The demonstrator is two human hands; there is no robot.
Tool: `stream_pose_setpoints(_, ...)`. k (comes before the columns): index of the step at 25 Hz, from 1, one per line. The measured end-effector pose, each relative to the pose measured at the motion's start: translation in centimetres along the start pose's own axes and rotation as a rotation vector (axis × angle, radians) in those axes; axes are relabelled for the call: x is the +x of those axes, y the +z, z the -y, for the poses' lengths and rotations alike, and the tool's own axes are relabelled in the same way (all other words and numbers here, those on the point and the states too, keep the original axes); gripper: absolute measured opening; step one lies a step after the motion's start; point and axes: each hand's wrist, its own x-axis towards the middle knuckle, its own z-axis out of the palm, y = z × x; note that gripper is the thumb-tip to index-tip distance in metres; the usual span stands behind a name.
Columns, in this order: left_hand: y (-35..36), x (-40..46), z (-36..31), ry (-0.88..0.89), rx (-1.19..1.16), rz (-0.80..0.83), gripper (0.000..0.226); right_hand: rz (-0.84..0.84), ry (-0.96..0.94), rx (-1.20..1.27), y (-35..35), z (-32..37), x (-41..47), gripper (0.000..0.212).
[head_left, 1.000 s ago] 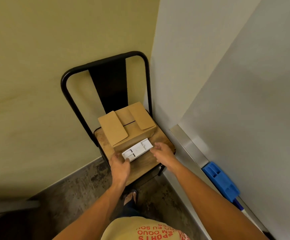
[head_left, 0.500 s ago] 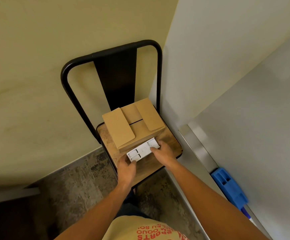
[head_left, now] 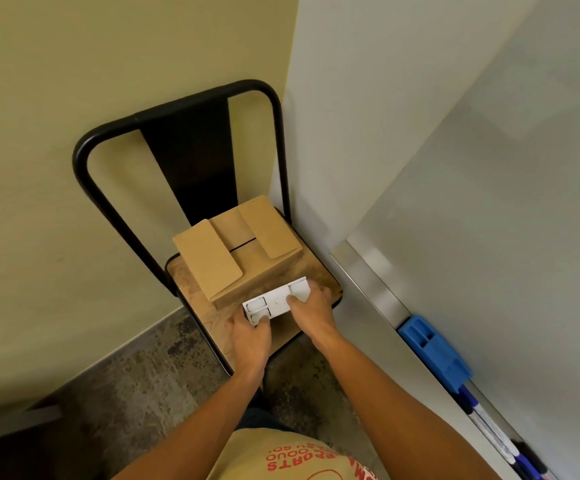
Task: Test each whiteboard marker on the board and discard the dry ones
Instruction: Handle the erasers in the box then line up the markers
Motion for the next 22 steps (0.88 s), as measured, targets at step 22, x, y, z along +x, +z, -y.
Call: stream_pose_setpoints(22, 11.8, -1.9, -12.2, 0.468, 0.537, 0.576, 0.032, -0.344, 0.118, 0.34, -10.4, -4.8, -3.5, 0.07)
